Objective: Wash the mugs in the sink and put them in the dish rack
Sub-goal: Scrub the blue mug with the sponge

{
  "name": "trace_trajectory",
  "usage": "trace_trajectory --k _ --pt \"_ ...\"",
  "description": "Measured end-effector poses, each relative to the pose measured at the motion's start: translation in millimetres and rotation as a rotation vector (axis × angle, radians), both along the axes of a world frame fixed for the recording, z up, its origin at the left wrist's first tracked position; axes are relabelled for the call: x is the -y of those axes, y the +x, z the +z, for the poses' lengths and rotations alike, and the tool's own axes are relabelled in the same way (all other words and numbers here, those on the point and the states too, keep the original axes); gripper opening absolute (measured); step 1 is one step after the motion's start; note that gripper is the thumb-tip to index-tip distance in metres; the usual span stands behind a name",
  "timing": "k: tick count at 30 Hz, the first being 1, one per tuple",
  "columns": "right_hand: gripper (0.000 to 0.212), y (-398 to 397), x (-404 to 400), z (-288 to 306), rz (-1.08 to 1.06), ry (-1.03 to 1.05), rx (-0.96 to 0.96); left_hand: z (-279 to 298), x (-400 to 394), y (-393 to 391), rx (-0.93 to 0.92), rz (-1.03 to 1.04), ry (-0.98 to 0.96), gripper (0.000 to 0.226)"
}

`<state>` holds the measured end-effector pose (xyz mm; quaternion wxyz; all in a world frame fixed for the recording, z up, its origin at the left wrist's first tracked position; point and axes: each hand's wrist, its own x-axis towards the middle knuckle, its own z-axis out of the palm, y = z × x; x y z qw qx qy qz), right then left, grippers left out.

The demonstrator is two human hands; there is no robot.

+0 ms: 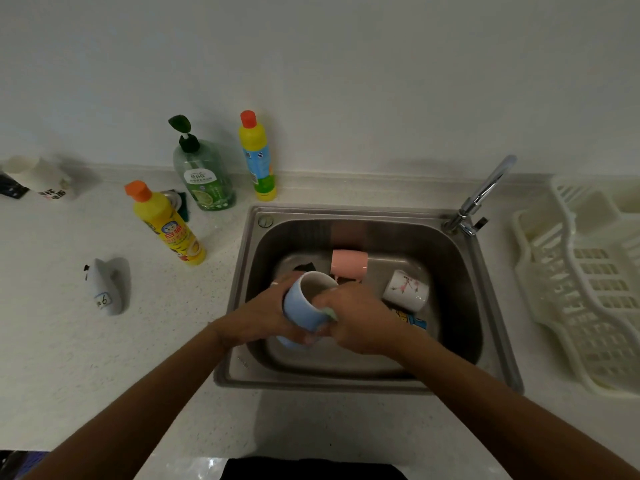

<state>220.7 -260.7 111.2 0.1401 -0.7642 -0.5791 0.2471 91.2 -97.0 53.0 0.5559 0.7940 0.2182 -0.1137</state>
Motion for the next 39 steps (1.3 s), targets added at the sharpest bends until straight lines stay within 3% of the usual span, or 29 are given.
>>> trace_trajectory --k 3,6,9,14,16,20,23,26,29,34,39 --pt "0.026 7.1 -2.4 -4.3 0.064 -0.077 -0.051 -16.0 0.7 -3.2 0.035 0.012 -0.019 0.069" --pt "0.006 20.6 -1.3 -4.1 0.081 -0.073 -0.153 -17.5 7.5 -5.3 0.072 0.039 -0.059 0.075" --pt "0.017 36.1 1.5 -0.5 -0.025 0.071 -0.256 -15.1 14.0 -2.2 0.097 0.126 -0.153 0.071" --pt "0.027 42.1 6.8 6.4 -0.276 0.406 -0.387 -15.9 17.2 -1.9 0.129 0.329 -0.466 0.077" --pt "0.035 29.0 7.9 5.1 -0.312 0.426 -0.359 -13.3 21.3 2.1 0.174 0.400 -0.554 0.077" --pt "0.052 2.6 7.1 0.6 -0.321 0.412 -0.309 -2.8 25.7 12.2 0.241 0.504 -0.632 0.109" --pt "0.057 -12.0 4.1 -4.9 -0.332 0.383 -0.282 8.7 31.7 21.2 0.249 0.616 -0.734 0.089" --pt "0.058 -18.8 -5.0 -8.5 -0.345 0.493 -0.168 15.9 39.0 31.0 0.246 0.669 -0.793 0.063" --pt "0.054 -13.6 -16.3 -8.8 -0.395 0.597 -0.081 16.6 44.2 38.8 0.256 0.699 -0.836 0.068" --pt "0.067 -12.4 -18.4 -20.2 -0.300 0.542 -0.133 19.7 39.5 42.7 0.292 0.689 -0.850 0.067" --pt "0.066 -22.7 -9.9 -31.9 -0.227 0.525 -0.091 18.7 33.8 45.7 0.337 0.707 -0.825 0.071"
